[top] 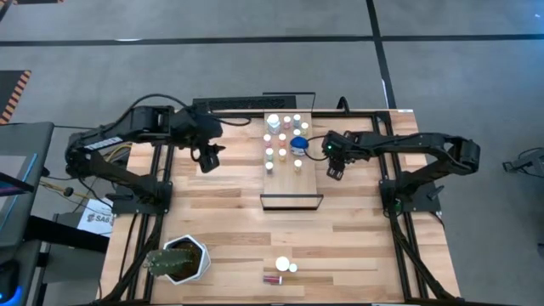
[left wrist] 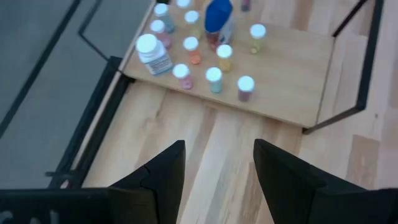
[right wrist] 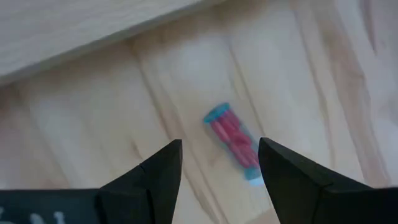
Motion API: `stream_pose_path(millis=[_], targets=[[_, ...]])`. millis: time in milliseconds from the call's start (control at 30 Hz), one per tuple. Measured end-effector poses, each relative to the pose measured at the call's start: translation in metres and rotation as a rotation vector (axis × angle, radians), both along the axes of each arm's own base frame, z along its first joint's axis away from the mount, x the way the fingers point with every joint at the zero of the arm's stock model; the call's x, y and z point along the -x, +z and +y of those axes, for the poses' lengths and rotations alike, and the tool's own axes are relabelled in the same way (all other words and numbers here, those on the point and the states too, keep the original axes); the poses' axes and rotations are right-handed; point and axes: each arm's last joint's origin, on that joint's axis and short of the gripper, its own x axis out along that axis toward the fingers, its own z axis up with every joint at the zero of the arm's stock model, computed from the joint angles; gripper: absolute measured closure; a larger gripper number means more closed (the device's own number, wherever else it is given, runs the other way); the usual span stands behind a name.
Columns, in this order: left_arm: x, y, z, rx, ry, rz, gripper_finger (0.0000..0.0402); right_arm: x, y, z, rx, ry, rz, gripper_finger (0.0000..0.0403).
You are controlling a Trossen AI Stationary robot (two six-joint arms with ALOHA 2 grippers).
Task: Pick and place medicine bottles onto shelf by color
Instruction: Put the light blue pill bottle on the shelf
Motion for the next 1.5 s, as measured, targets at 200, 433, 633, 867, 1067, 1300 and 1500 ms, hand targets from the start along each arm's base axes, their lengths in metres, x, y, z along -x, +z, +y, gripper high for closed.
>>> stream_pose_path(millis=[200,433,633,867,1067,1300,1500], targets=[[-0.001,0.0,0.001,-0.01,0.031,0.0,0.0224,0.006,0.0,-0.014,0.0,0.106,0.026,0.017],[-0.005,-0.007,0.002,-0.023,0.012,0.019,0.0224,0.013,0.0,-0.03,-0.056,0.115,-0.025,0.0173],[-0.005,-0.009,0.002,-0.035,0.005,0.032,0.0224,0.014,0.001,-0.032,-0.059,0.199,-0.028,0.0188],[-0.005,-0.009,0.002,-0.049,-0.013,0.038,0.0224,0.007,-0.019,-0.036,-0.112,0.261,0.029,0.0196],[-0.006,-0.009,0.002,-0.049,-0.013,0.034,0.0224,-0.002,-0.044,-0.043,-0.149,0.268,0.077,0.0196],[-0.006,-0.009,0.002,-0.041,0.0,0.029,0.0224,-0.001,-0.052,-0.043,-0.234,0.088,0.101,0.021],[-0.006,-0.008,0.003,-0.054,0.021,0.026,0.0224,0.003,-0.043,-0.038,-0.266,-0.057,0.078,0.0252]])
